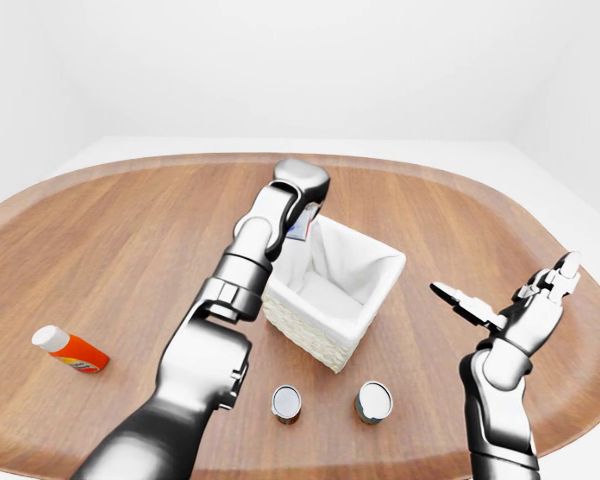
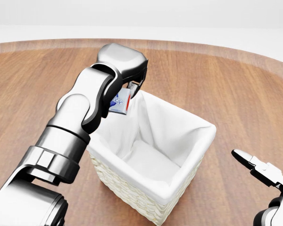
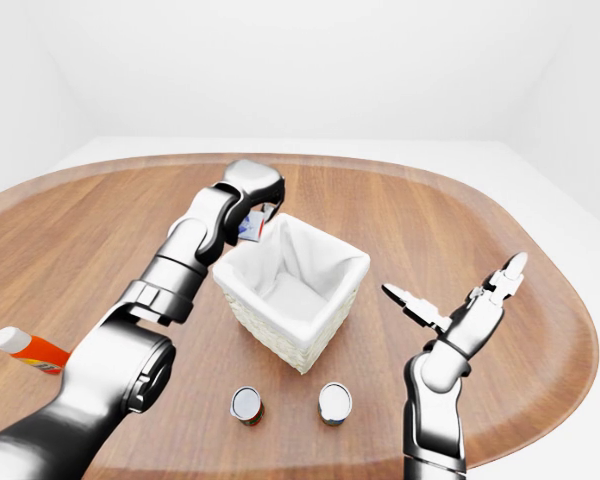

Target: Pick up the alphabet soup and the cream cheese box, and put them in the basket.

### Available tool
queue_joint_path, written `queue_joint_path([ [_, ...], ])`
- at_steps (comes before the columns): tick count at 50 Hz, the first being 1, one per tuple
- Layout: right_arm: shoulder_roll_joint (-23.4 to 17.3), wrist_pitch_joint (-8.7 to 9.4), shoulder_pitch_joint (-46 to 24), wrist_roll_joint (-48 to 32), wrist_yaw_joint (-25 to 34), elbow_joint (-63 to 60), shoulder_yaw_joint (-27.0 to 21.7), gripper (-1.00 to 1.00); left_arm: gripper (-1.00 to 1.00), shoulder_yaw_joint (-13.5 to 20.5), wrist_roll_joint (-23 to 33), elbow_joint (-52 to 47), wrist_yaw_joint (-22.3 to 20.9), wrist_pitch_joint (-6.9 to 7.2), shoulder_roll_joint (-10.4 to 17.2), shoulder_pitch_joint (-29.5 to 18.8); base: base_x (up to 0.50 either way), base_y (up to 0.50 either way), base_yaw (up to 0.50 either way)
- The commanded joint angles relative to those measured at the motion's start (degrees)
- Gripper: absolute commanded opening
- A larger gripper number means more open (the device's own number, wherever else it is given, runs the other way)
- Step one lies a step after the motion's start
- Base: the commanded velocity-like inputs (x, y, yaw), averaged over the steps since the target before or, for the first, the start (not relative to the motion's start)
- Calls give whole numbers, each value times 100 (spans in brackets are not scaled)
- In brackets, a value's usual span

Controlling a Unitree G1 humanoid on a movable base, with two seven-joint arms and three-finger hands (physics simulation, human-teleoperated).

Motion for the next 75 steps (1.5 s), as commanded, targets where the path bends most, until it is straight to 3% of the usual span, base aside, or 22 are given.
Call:
queue_joint_path([
  [1, -6, 0, -2, 16, 0, 0, -7, 100, -100, -224, 219, 1935, 895, 0, -316, -869, 0, 0, 0],
  [16, -9, 0, -13, 86, 0, -2, -17, 100, -100, -268, 161, 2598, 1010, 0, -687, -1286, 0, 0, 0],
  [49, 25, 0, 58, 117, 0, -100, -9, 100, -100, -342, 263, 2816, 1528, 0, -1378, -1030, 0, 0, 0],
  [75, 14, 0, 32, 140, 0, -59, -10, 100, -100, -341, 287, 2974, 1734, 0, -1372, -867, 0, 0, 0],
])
